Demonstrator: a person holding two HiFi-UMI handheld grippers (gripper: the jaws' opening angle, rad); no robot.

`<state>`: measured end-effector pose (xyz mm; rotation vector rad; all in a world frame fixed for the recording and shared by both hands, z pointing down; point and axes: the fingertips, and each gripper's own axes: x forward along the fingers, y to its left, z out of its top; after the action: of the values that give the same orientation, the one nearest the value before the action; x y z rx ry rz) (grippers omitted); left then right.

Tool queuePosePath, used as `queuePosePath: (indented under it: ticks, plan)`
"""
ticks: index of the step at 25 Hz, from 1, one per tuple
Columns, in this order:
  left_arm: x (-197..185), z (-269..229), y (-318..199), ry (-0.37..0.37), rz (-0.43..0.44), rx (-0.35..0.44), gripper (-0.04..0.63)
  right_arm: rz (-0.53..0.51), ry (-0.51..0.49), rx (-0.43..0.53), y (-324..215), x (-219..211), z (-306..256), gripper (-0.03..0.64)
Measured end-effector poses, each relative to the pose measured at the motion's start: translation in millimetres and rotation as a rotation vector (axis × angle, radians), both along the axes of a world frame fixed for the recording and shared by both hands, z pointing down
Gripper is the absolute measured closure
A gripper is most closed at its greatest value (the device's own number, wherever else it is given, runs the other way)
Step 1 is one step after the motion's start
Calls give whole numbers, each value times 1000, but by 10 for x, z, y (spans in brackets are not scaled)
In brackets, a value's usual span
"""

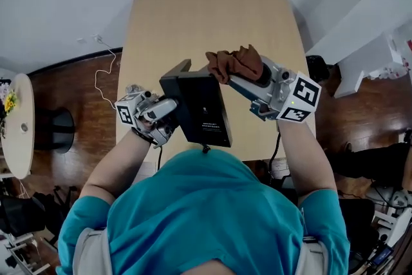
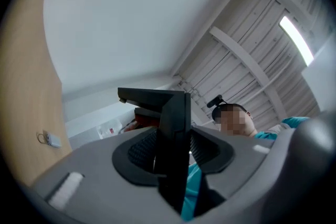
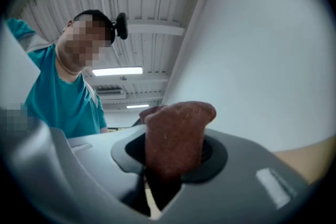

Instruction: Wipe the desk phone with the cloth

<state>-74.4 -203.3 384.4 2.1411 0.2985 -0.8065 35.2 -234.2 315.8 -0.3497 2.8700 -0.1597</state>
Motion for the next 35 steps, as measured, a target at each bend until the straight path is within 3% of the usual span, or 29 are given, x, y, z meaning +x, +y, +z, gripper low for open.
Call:
queuePosePath:
  ticks: [3, 7, 11, 15, 20, 29, 35]
  plan:
    - [20, -24, 40, 0, 21, 6, 408, 78, 16, -57, -260, 110, 159, 480]
    - [-103, -7, -51, 14, -34, -12, 410, 168, 92, -73, -438, 188, 269, 480]
    - [-122, 27, -157, -10, -97, -38, 410, 104, -31, -1, -173, 185, -195, 480]
    - [-101, 49, -265, -23, -137, -60, 410, 40, 53, 62, -18, -100, -220, 480]
    - [-92, -196, -381, 55, -195, -155, 410, 3, 118, 40, 158, -120, 69, 480]
    - [-504, -334, -651, 92, -375, -238, 410, -13, 210, -87, 634, 91, 823, 480]
    - [-572, -278, -859, 130, -443, -353, 410, 10, 225, 16, 668, 35, 788, 480]
